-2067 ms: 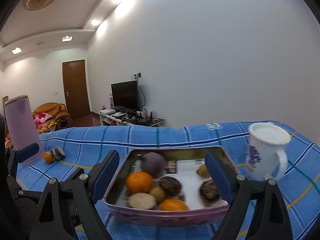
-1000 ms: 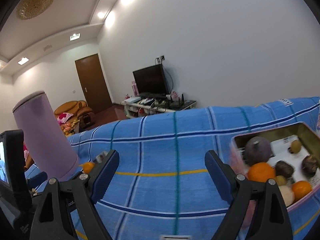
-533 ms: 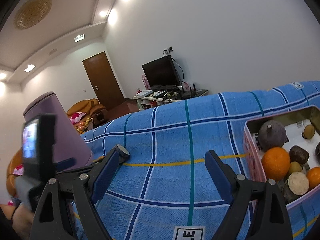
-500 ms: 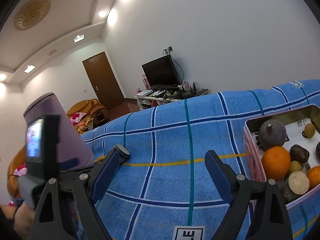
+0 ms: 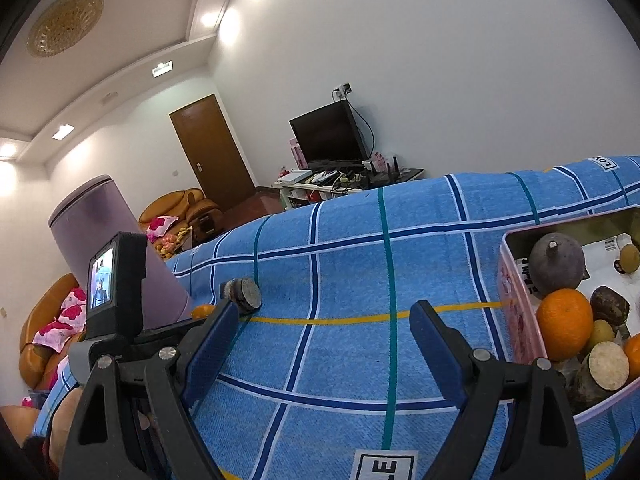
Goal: Organize fruits
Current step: 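Grasp the small orange with the left tool while the right tool approaches the dark cylinder, then grasp the dark cylindrical piece with the right tool while the left tool holds the orange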
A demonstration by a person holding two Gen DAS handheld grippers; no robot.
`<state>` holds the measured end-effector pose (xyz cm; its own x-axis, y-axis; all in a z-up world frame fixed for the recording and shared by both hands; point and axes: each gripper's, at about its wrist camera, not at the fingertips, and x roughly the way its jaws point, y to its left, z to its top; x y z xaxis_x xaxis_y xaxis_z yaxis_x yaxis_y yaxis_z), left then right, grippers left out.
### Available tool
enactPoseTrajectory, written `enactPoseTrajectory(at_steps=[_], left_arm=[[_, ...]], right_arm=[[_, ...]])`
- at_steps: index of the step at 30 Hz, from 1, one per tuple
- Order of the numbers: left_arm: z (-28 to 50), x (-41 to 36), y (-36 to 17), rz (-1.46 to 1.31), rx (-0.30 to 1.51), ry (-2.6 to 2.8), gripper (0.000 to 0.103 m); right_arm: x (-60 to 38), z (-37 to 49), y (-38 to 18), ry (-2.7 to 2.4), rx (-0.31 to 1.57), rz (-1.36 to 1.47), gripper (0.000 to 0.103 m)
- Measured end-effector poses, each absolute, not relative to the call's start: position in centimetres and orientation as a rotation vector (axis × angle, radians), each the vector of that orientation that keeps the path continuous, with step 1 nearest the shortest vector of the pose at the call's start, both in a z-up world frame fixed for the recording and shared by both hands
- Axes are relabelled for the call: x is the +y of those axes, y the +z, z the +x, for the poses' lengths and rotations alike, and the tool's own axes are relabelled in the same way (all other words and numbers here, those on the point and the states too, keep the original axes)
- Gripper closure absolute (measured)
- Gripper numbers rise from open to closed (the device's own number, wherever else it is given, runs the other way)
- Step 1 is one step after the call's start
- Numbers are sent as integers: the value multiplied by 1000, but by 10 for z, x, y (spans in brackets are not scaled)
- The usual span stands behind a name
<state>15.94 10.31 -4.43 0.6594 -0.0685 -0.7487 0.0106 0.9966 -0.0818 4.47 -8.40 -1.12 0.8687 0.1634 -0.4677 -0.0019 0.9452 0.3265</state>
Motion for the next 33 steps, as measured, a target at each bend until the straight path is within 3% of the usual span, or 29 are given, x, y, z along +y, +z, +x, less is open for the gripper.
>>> enactPoseTrajectory(at_steps=[14, 26, 30, 33], left_arm=[[91, 129, -29, -8, 729, 67, 61], [98, 169, -26, -19, 680, 233, 61], [101, 175, -31, -47, 708, 227, 61], [103, 170, -30, -37, 702, 218, 61]], right_arm=[[-68, 59, -18, 145, 609, 272, 15], [25, 155, -16, 206, 743, 76, 15], [49, 185, -29, 202, 826, 20, 27], [61, 199, -41, 169, 882, -12, 41]])
